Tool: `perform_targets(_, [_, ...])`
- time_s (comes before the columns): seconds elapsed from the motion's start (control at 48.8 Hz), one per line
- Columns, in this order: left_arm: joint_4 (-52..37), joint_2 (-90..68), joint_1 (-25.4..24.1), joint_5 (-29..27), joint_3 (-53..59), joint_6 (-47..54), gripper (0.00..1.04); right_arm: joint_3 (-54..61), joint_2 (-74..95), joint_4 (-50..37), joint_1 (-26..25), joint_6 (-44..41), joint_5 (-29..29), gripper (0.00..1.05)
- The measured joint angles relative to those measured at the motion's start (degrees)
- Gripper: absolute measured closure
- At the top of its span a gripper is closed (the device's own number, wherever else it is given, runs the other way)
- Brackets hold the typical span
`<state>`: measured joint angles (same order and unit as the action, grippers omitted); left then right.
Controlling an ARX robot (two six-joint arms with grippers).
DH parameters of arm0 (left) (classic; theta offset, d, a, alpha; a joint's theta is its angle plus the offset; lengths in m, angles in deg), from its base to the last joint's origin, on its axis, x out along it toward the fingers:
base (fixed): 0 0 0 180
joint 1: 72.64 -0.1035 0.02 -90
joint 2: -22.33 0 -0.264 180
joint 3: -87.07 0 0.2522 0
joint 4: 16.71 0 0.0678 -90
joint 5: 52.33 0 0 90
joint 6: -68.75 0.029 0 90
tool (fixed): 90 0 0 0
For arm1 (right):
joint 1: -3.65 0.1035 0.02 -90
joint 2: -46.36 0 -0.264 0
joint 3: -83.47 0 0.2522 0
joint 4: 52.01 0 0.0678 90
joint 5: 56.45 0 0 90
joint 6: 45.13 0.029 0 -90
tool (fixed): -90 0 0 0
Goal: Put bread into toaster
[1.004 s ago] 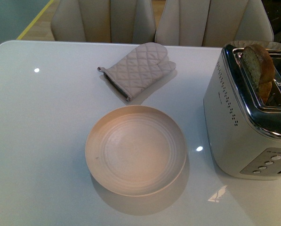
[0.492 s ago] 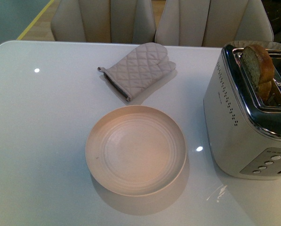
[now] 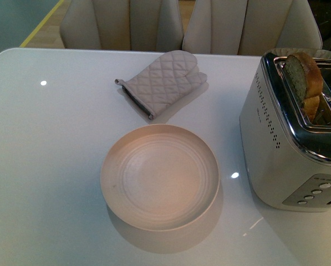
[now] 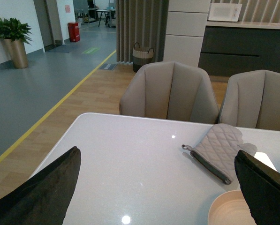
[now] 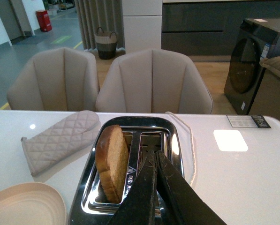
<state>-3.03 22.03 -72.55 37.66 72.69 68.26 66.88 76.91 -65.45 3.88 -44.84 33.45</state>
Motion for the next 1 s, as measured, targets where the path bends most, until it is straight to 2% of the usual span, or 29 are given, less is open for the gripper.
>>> perform_targets(0.205, [0.0, 0.0, 0.0, 0.0, 0.0, 0.0, 0.07, 1.8, -3.5, 0.5, 0.0, 0.0, -0.1, 1.03])
perform_targets(0.676, [0.0, 0.0, 0.0, 0.0, 0.0, 0.0, 0.07, 1.8, -15.3, 11.9, 0.0, 0.0, 0.0, 1.03])
perform_targets(1.004, [0.0, 0.0, 0.0, 0.0, 0.0, 0.0, 0.07, 1.8, -20.2, 16.8, 0.0, 0.0, 0.0, 1.03])
